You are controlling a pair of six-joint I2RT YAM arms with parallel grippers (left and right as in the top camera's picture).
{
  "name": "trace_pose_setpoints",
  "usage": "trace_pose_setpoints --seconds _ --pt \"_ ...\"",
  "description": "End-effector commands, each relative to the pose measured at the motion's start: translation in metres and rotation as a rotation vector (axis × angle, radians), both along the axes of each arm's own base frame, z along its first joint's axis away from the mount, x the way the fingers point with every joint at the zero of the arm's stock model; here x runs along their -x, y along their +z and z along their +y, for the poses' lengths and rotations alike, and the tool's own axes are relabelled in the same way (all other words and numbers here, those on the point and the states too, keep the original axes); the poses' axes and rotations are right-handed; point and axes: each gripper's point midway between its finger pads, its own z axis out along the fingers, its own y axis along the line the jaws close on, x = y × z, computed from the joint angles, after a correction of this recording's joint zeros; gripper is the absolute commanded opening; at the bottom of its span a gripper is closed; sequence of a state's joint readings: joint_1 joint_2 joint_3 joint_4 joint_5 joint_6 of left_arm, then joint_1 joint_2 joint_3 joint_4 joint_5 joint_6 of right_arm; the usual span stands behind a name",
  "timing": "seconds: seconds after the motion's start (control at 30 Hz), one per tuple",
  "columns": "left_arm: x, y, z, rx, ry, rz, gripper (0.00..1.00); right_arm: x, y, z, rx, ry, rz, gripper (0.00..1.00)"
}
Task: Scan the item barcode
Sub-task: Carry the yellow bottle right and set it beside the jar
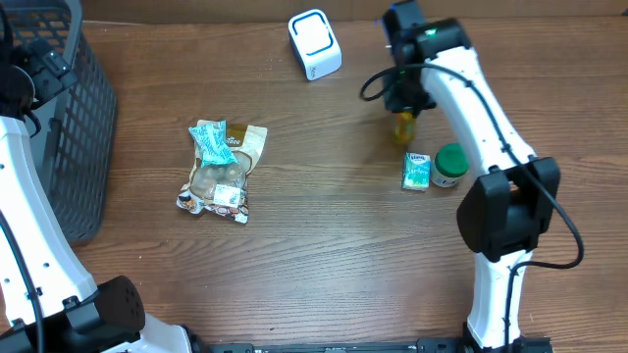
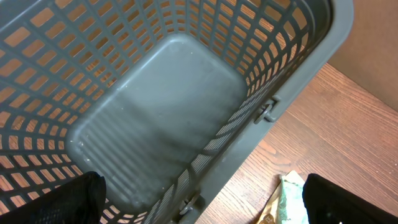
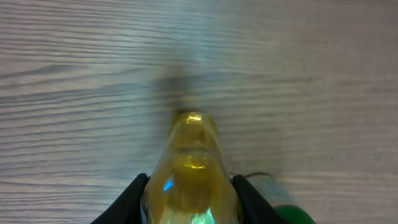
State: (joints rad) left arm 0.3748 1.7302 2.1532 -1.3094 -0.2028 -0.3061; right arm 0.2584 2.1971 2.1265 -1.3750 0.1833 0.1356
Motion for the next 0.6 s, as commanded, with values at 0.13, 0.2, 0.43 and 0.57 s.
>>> trace_pose_setpoints --seconds 0.13,0.2,0.43,0.57 --pt "-0.002 0.003 0.000 -0.014 -0.014 -0.001 1.00 -0.005 0.014 -0.033 -0.044 -0.100 -0.035 0.13" --pt "-0.002 0.003 0.000 -0.014 -0.014 -0.001 1.00 -0.008 0.010 -0.038 -0.046 -0.112 -0.042 0.14" --pt "-0.002 0.003 0.000 -0.014 -0.014 -0.001 0.99 -0.002 -0.003 -0.041 -0.039 -0.116 -0.010 0.24" --pt "-0.002 0.003 0.000 -0.014 -0.014 -0.001 1.00 0.001 -0.009 -0.041 -0.035 -0.117 0.006 0.46"
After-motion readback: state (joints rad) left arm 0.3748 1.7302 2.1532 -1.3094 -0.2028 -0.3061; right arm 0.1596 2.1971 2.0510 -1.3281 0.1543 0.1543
